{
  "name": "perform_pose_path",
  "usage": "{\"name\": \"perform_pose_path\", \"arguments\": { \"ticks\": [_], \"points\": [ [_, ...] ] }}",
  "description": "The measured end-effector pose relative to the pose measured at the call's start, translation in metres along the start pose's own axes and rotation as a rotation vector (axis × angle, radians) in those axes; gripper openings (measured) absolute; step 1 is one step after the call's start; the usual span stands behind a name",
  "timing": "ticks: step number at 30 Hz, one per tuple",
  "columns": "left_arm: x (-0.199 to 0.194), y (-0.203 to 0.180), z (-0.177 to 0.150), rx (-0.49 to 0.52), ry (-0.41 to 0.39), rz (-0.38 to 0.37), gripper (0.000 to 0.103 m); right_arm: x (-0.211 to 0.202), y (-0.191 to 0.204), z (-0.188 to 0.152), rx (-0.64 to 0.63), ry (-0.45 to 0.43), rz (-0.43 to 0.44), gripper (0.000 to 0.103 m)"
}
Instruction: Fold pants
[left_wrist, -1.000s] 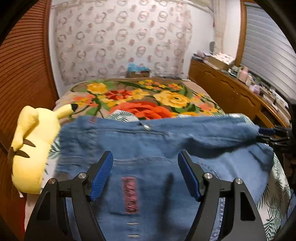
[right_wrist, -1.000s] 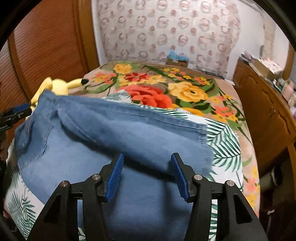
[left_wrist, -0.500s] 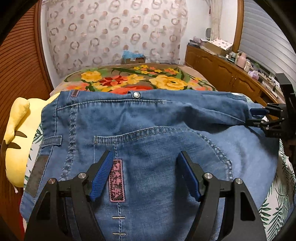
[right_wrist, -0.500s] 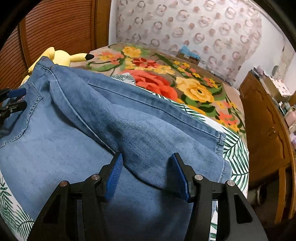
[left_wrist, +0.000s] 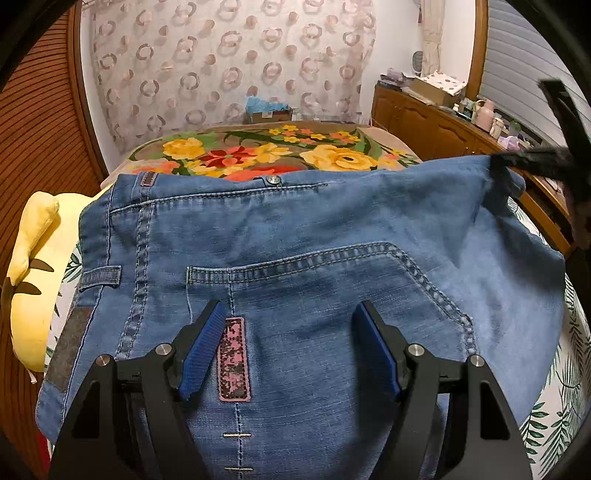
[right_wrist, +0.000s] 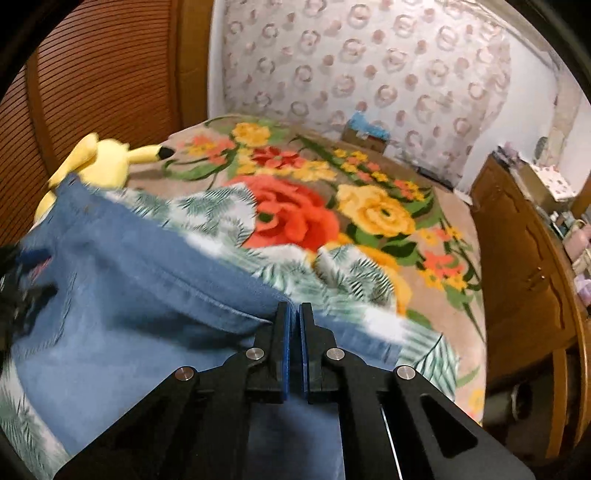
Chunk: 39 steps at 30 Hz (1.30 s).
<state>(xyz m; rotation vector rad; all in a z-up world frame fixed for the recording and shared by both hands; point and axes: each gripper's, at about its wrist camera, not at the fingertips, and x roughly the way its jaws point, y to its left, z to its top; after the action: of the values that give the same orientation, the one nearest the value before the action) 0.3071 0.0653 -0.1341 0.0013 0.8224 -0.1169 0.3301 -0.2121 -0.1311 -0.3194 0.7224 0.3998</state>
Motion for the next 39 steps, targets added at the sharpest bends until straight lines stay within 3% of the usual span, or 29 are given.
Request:
{"name": "perform_pose_path", "arguments": {
  "ticks": [2,5,7,16,20,27,29,30,32,33,36,39],
  "points": [
    [0.0,-0.001,0.0,-0.001,0.0,0.001,0.074,0.009,0.0,0.005,0.024,-0.002,-0.053,0.004],
    [0.0,-0.001,0.0,-0.001,0.001,0.0,0.074,0.019,-0.005,0.008,0.074,-0.002,-0.115,0.023],
    [0.0,-0.001,0.0,-0.001,0.002,0.0,0.074,0.016,-0.009,0.002,0.125,-0.02,-0.115,0.033],
    [0.0,0.0,0.0,-0.001,0.002,0.0,0.074,-0.004,-0.019,-0.044,0.212,-0.013,-0.094,0.048],
    [0.0,0.0,0.0,0.001,0.002,0.003,0.074,-0.001,-0.021,-0.054,0.188,0.027,-0.062,0.048],
    [0.001,0.002,-0.001,-0.008,0.003,0.004,0.074,0.032,-0.038,-0.036,0.189,0.087,-0.007,0.048],
    [0.003,0.004,-0.003,-0.014,0.008,0.007,0.074,0.038,-0.046,-0.026,0.192,0.075,0.003,0.035],
    [0.003,0.005,-0.004,-0.016,0.007,0.006,0.074,0.037,-0.052,-0.021,0.188,0.061,-0.011,0.021],
    [0.003,0.006,-0.003,-0.012,0.009,0.01,0.074,0.033,-0.062,-0.016,0.203,0.039,-0.056,0.016],
    [0.005,0.006,-0.003,-0.01,0.01,0.013,0.074,0.033,-0.066,-0.016,0.223,0.033,-0.07,0.008],
    [0.005,0.006,-0.003,-0.01,0.01,0.013,0.074,0.032,-0.076,-0.018,0.264,0.024,-0.126,0.007],
    [0.006,0.007,-0.004,-0.007,0.011,0.017,0.074,0.018,-0.073,-0.032,0.286,0.019,-0.09,0.009]
  ]
}}
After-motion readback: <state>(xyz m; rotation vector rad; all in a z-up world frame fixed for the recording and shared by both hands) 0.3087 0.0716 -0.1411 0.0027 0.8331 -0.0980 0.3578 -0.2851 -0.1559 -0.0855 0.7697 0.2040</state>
